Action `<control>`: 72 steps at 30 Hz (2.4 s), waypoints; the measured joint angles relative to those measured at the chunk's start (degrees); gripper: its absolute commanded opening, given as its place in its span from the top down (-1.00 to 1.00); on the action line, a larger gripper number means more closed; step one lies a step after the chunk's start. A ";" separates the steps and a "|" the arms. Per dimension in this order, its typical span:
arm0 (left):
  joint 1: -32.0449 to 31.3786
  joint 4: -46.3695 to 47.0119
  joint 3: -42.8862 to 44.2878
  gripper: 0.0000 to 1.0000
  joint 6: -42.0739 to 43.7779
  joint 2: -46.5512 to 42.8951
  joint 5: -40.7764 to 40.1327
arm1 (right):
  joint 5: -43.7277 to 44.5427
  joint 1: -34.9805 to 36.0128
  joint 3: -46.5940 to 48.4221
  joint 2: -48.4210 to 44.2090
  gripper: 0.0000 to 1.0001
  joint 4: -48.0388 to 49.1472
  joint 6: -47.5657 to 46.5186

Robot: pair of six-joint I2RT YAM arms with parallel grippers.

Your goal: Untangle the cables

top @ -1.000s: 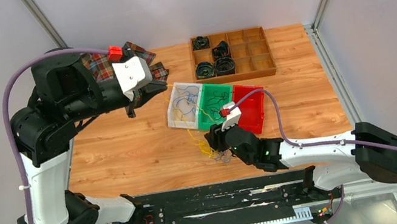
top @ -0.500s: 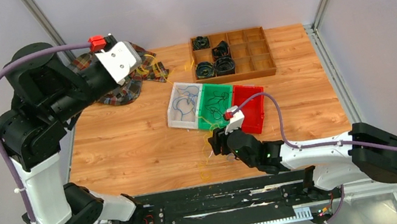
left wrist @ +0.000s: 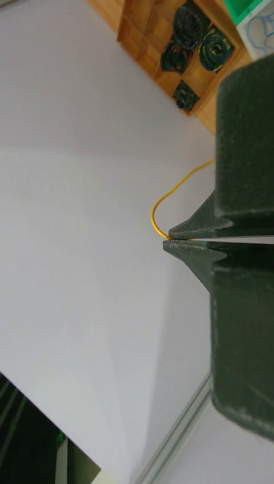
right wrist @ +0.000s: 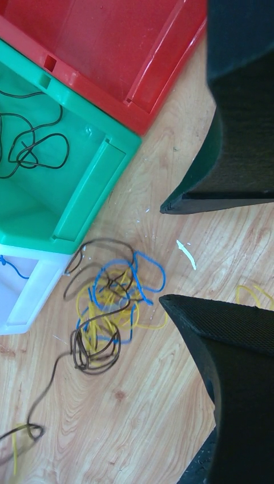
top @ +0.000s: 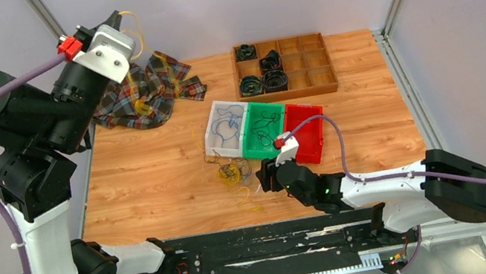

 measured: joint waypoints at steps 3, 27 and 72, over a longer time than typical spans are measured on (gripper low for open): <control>0.00 2.93 0.02 0.99 0.46 0.00 -1.31 | -0.24 0.00 0.00 0.50 -0.03 -0.13 0.48; 0.00 5.09 1.14 0.99 -1.77 -0.98 2.91 | -19.63 -0.81 28.55 13.70 -0.38 0.44 -16.41; 0.00 -2.27 -22.93 0.99 -6.58 -14.84 16.20 | -35.28 -6.45 35.89 -5.64 -0.65 -14.53 -22.45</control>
